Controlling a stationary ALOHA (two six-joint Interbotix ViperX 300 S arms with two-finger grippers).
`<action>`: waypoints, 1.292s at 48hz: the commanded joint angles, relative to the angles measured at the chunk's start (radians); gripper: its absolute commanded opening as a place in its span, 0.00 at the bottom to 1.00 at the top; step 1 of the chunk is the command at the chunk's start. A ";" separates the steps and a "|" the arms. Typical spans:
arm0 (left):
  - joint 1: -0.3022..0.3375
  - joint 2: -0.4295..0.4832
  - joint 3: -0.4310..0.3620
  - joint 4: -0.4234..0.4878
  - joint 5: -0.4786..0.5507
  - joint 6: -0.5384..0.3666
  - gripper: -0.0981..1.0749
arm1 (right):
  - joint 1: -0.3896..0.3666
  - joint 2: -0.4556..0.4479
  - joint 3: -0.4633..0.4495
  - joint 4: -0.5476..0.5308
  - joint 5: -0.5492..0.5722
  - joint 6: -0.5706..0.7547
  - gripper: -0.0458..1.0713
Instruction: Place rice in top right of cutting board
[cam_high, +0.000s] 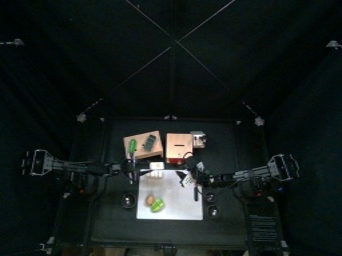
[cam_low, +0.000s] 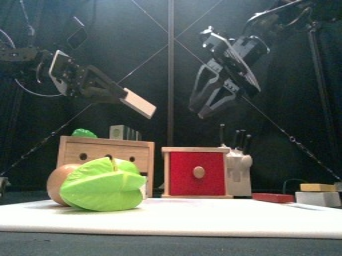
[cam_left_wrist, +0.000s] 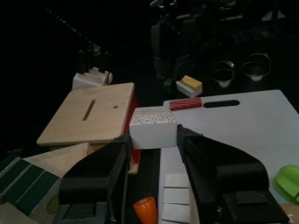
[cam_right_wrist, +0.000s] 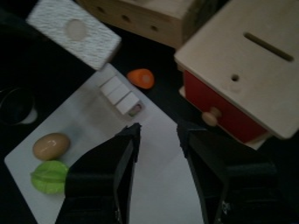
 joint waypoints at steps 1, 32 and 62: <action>-0.011 0.014 -0.038 0.005 -0.008 0.003 0.58 | 0.000 -0.028 -0.034 -0.012 -0.002 -0.006 0.74; -0.063 0.063 -0.081 0.091 -0.008 0.005 0.58 | 0.002 -0.018 -0.046 -0.149 -0.014 -0.012 0.74; -0.072 0.058 -0.041 0.190 -0.005 -0.002 0.58 | 0.072 0.075 -0.071 -0.265 -0.064 -0.034 0.81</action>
